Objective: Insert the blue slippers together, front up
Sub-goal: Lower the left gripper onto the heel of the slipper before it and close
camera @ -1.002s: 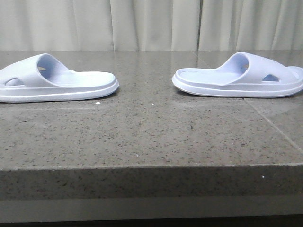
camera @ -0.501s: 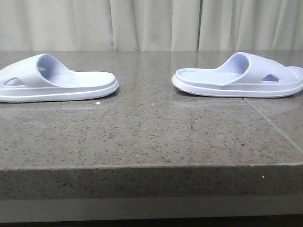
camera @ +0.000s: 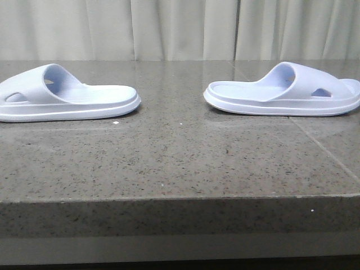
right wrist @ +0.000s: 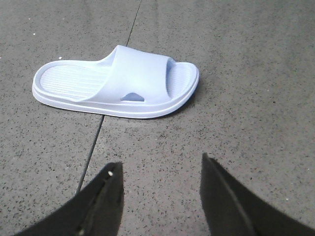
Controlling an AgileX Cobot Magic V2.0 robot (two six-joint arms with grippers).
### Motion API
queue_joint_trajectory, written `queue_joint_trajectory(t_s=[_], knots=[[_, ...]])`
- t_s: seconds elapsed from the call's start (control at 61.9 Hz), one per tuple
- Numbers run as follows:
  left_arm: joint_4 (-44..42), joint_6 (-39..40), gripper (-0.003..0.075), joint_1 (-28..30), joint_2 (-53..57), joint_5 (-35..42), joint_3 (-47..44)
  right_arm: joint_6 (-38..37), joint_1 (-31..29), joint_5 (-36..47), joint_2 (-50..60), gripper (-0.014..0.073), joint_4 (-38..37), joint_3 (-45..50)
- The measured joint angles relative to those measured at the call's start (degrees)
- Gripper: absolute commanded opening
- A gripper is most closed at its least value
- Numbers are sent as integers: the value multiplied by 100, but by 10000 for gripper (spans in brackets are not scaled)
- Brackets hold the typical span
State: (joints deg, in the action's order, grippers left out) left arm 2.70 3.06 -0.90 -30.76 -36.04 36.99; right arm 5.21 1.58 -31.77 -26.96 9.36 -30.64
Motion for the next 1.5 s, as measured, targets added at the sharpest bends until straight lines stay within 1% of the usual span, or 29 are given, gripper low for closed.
queue_joint_trajectory(t_s=[0.081, 0.226, 0.323, 0.437, 0.582, 0.663, 0.728, 0.808, 0.954, 1.019, 1.099, 1.277, 1.504], knots=[[-123, 0, 542, 0, -144, -223, 160, 0, 0, 0, 0, 395, 0, 0], [-303, 0, 492, 0, -712, -855, 643, 0, 0, 0, 0, 395, 0, 0], [-329, 0, 457, 0, -1327, -1334, 1014, 0, 0, 0, 0, 395, 0, 0], [-340, 0, 441, 0, -2106, -1735, 1373, 0, 0, 0, 0, 395, 0, 0], [-340, 0, 441, 0, -2967, -1962, 1776, 0, 0, 0, 0, 395, 0, 0], [-189, -56, 441, 122, -3420, -1974, 2032, 0, 0, 0, 0, 395, 0, 0], [200, -306, 441, 389, -3744, -1952, 2233, 0, 0, 0, 0, 395, 0, 0], [1004, -942, 441, 897, -4082, -1927, 2394, 0, 0, 0, 0, 395, 0, 0], [2605, -2160, 441, 1605, -4584, -1875, 2525, 0, 0, 0, 0, 395, 0, 0], [3266, -2611, 441, 1808, -4824, -1841, 2537, 0, 0, 0, 0, 395, 0, 0], [3839, -3094, 441, 1915, -5126, -1786, 2545, 0, 0, 0, 0, 395, 0, 0], [4446, -3491, 441, 1930, -5787, -1762, 2685, 0, 0, 0, 0, 395, 0, 0], [4646, -3574, 440, 1930, -6410, -1711, 2959, 0, 0, 0, 0, 395, 0, 0]])
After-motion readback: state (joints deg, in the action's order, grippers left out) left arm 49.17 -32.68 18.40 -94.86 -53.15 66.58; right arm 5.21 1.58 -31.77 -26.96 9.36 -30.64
